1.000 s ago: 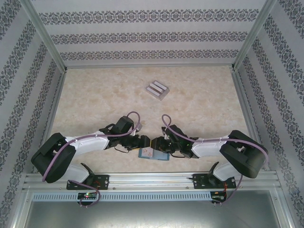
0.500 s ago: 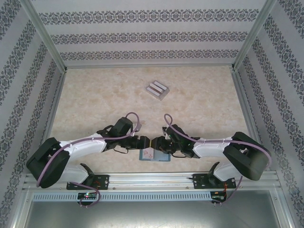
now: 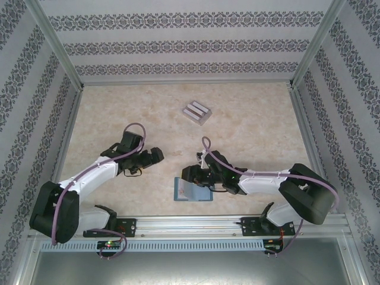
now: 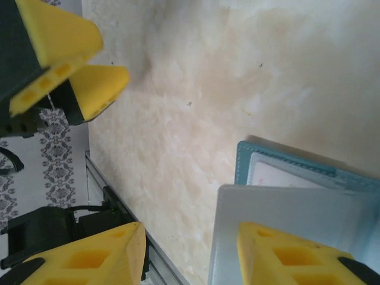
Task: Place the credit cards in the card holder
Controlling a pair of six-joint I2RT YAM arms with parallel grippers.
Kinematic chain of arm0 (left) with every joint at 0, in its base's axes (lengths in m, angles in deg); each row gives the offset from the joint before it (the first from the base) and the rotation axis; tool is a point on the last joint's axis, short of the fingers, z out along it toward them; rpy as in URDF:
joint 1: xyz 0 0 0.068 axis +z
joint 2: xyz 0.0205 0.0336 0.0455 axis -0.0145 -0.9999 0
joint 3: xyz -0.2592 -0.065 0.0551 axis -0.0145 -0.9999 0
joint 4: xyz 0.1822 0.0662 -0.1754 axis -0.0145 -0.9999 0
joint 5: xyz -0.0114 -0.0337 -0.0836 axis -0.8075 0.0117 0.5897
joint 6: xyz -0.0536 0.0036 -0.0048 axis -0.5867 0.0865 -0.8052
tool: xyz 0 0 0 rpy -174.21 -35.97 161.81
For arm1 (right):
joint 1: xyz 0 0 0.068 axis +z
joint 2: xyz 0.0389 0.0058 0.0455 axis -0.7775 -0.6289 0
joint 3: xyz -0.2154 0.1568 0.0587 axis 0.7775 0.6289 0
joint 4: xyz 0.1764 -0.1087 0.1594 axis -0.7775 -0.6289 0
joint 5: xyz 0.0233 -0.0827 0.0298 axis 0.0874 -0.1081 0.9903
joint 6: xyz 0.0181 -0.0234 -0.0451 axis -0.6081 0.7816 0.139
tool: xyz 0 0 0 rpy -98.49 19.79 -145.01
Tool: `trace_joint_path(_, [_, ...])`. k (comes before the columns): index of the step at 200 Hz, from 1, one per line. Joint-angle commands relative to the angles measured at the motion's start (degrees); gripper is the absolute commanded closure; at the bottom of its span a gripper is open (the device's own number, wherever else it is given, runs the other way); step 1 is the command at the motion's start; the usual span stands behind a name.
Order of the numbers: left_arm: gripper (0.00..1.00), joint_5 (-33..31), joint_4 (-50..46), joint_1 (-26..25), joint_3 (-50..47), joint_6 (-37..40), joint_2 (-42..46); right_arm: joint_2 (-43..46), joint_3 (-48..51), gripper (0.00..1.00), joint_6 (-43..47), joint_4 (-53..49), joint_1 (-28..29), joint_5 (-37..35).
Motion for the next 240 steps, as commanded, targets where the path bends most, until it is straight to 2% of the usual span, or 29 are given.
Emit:
trace_joint_path(1, [0.0, -2.84, -0.92, 3.73, 1.55, 1.7, -2.66, 0.87, -2.59, 0.54, 4.61, -3.54, -2.03, -0.22])
trace_joint_path(15, [0.0, -4.92, -0.65, 4.57, 2.73, 3.18, -3.85, -1.75, -3.84, 0.57, 4.87, -3.25, -1.35, 1.02])
trace_joint_path(58, [0.0, -11.07, 2.58, 4.74, 5.02, 6.04, -6.99, -11.87, -9.22, 0.59, 3.93, -0.11, 5.43, 1.04])
trace_joint_path(83, [0.0, -12.57, 9.72, 4.81, 1.77, 7.32, -7.56, -13.95, -10.57, 0.59, 4.32, 0.08, 4.38, 2.13])
trace_joint_path(102, [0.0, -10.18, 14.9, 4.79, -1.24, 8.49, -6.99, -11.67, -11.93, 0.57, 6.41, -2.27, 2.26, 3.26])
trace_joint_path(132, [0.0, -8.64, 20.03, 4.75, -4.06, 9.09, -5.67, -5.71, -18.76, 0.53, 19.66, -16.6, -2.6, 0.98])
trace_joint_path(151, [0.0, -9.4, 21.32, 4.76, -5.31, 9.41, -3.94, -2.98, -25.17, 0.52, 29.64, -26.08, -5.82, -6.76])
trace_joint_path(169, [0.0, -8.6, 23.05, 4.75, -6.8, 9.26, -2.15, -3.01, -31.28, 0.49, 40.27, -30.62, -8.03, -14.36])
trace_joint_path(175, [0.0, -8.28, 23.76, 4.66, -7.22, 9.4, -1.71, -3.81, -33.08, 0.5, 43.47, -31.49, -8.74, -16.14])
trace_joint_path(184, [0.0, -8.58, 24.36, 4.77, -7.88, 9.8, -1.12, -5.35, -35.68, 0.58, 48.03, -32.65, -10.06, -18.19])
trace_joint_path(191, [0.0, -9.6, 24.26, 4.69, -8.09, 9.98, -0.84, -6.68, -37.56, 0.59, 49.91, -33.27, -10.79, -21.07])
trace_joint_path(205, [0.0, -10.9, 23.26, 4.65, -7.99, 9.89, -0.78, -10.21, -41.41, 0.54, 53.4, -34.56, -12.42, -23.0])
trace_joint_path(222, [0.0, -9.13, 24.05, 4.73, -8.0, 9.98, -0.87, -15.96, -47.09, 0.47, 57.52, -37.64, -13.9, -24.11])
trace_joint_path(240, [0.0, -9.67, 24.57, 4.71, -8.46, 10.17, -0.95, -23.2, -55.22, 0.41, 62.38, -44.71, -14.59, -24.84])
